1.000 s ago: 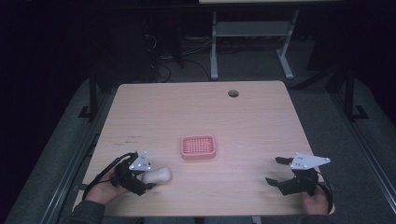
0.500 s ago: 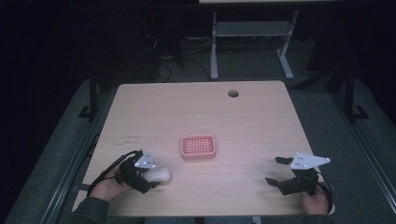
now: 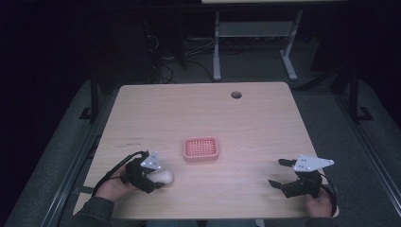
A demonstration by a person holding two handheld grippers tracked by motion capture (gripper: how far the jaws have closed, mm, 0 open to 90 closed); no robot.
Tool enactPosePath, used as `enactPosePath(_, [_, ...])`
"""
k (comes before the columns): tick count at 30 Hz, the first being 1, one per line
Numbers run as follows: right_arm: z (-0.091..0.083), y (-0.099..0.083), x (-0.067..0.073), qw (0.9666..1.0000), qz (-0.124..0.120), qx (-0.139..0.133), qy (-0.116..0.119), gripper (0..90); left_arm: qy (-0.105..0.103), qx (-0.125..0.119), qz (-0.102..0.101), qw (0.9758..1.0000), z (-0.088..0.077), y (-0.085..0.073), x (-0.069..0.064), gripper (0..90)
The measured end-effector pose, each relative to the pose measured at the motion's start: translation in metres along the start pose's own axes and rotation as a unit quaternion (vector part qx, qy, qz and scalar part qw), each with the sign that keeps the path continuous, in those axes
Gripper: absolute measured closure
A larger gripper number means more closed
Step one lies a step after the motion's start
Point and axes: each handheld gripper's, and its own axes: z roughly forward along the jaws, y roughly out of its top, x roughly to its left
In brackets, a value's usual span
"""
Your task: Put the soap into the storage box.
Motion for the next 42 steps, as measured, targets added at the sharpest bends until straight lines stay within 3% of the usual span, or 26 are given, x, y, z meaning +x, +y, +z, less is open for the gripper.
enactPosePath(12, [0.0,0.0,0.0,1.0,-0.001,0.0,0.0,13.5,-0.025,0.016,-0.006,0.9995,0.007,0.001,0.003,43.0])
enactPosePath(42, [0.0,0.001,0.0,1.0,-0.001,0.0,0.0,13.5,-0.039,0.016,-0.011,0.9991,0.009,-0.001,0.004,48.8])
